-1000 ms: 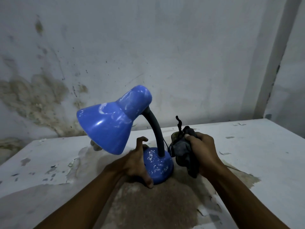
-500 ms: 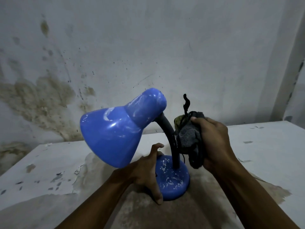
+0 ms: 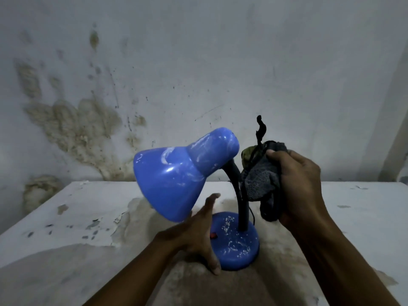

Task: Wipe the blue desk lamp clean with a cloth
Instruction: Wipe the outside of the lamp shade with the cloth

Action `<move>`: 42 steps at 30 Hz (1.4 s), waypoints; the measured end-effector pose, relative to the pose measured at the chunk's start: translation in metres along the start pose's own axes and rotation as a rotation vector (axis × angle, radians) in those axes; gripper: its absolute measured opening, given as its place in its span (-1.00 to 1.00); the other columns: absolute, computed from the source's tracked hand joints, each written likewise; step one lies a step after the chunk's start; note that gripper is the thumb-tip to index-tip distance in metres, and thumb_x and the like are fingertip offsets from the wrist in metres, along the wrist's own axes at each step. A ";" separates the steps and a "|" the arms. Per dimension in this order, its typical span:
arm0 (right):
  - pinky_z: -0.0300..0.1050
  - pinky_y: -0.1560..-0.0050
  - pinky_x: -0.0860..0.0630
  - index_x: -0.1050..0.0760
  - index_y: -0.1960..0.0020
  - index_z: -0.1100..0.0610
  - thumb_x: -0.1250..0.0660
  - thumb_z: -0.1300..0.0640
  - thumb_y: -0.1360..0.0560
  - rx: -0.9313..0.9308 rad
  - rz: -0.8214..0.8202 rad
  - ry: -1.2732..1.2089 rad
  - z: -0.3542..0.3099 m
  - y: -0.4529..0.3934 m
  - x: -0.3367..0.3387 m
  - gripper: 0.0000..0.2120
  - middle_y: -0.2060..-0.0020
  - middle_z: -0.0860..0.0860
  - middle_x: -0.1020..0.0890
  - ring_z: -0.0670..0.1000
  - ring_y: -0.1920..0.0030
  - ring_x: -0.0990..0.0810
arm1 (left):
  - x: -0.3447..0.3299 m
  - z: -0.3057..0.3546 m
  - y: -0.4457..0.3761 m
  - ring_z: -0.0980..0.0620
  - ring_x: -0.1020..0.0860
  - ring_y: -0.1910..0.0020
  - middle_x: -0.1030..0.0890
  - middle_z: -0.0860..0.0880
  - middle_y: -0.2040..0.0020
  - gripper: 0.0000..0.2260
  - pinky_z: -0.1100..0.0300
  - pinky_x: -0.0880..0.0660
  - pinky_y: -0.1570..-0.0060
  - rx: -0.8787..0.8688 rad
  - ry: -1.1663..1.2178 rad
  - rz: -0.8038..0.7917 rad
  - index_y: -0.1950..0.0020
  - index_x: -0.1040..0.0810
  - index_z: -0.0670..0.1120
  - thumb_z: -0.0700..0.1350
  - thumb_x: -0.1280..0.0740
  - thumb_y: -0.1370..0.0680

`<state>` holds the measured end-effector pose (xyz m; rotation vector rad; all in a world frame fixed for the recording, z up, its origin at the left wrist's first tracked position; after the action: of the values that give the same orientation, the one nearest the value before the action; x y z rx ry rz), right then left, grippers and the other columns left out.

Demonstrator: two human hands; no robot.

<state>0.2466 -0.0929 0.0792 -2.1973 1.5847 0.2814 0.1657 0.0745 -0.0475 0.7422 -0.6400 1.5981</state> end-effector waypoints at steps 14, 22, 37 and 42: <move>-0.13 0.33 -0.52 -0.62 0.16 0.11 -0.37 0.15 -0.52 0.332 -0.058 0.214 -0.061 0.050 -0.015 -0.90 0.36 -0.03 -0.59 -0.05 0.37 -0.55 | 0.126 0.017 0.104 -0.10 -0.66 0.03 -0.71 -0.05 -0.02 -0.62 -0.08 -0.53 -0.01 0.093 1.292 0.723 -0.17 -0.60 0.03 0.24 -0.30 -0.52; -0.17 0.11 -0.47 -0.58 -0.02 -0.03 -0.30 0.11 -0.51 0.805 -0.131 0.581 -0.079 0.063 -0.069 -0.87 -0.02 -0.17 -0.61 -0.07 0.03 -0.53 | 0.115 0.047 0.098 -0.12 -0.62 -0.20 -0.60 0.05 -0.30 -0.05 -0.18 -0.59 0.02 -0.033 1.196 0.473 -0.39 -0.41 0.28 0.25 -0.65 -0.02; -0.04 0.15 -0.44 -0.51 0.08 0.01 -0.12 -0.08 -0.59 0.314 -0.064 0.580 -0.046 0.016 -0.084 -0.75 0.14 0.01 -0.63 0.12 0.07 -0.58 | 0.109 0.035 0.081 -0.15 -0.28 -0.04 -0.54 -0.10 -0.04 -0.10 -0.07 -0.32 0.02 -0.150 1.198 0.492 -0.49 -0.28 0.27 -0.01 -0.48 -0.16; -0.04 0.19 -0.46 -0.52 -0.05 -0.04 -0.16 -0.08 -0.58 0.578 -0.034 0.813 -0.049 0.031 -0.092 -0.79 0.03 0.00 -0.60 0.12 0.01 -0.52 | 0.110 0.039 0.079 -0.15 -0.40 0.15 -0.55 -0.09 0.03 -0.09 0.08 -0.50 0.22 -0.146 1.133 0.495 -0.51 -0.23 0.27 0.04 -0.48 -0.19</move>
<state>0.1828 -0.0446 0.1527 -1.9321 1.6831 -1.0730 0.0816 0.1036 0.0614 -0.5095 -0.0735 2.0550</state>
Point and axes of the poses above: each hand's wrist, its own y-axis away from the middle knuckle, its own x-axis out of the back of the hand, z = x × y, the point moved 6 cm from there along -y, towards the middle knuckle
